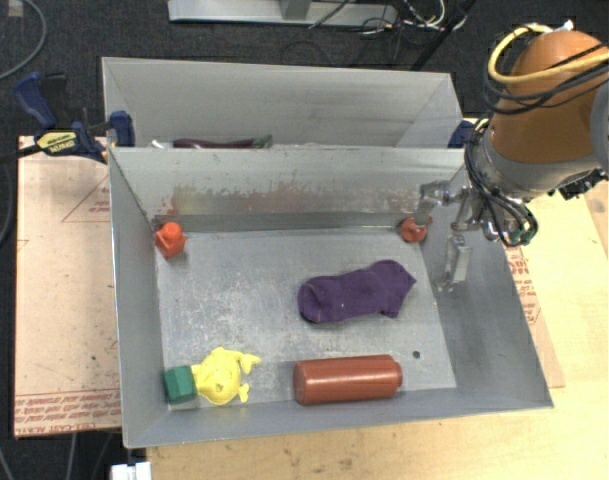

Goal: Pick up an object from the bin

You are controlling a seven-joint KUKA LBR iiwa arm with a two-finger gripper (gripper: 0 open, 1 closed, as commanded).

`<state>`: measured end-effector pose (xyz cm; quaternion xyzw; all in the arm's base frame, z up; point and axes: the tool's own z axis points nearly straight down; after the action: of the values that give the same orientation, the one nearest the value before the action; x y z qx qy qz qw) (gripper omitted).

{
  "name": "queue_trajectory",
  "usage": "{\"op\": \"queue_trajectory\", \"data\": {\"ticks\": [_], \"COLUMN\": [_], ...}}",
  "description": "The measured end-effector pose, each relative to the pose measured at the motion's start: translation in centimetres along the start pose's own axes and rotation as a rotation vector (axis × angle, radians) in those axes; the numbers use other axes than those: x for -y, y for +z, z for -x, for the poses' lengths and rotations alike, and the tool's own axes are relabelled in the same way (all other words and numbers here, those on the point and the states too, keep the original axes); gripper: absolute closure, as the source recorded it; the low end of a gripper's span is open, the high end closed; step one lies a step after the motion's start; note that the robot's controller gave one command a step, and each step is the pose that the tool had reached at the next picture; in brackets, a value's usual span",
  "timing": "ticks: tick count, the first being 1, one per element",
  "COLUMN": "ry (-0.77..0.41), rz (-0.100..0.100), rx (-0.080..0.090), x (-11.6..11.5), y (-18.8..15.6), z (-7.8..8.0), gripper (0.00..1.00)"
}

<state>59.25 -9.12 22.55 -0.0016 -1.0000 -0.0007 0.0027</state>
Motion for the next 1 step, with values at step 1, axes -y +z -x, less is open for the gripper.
{"op": "queue_trajectory", "data": {"ticks": [1], "ry": [-0.003], "rz": [-0.001], "rx": [0.007], "x": [-0.05], "y": [-0.50], "z": [0.12], "gripper": [0.00]}}
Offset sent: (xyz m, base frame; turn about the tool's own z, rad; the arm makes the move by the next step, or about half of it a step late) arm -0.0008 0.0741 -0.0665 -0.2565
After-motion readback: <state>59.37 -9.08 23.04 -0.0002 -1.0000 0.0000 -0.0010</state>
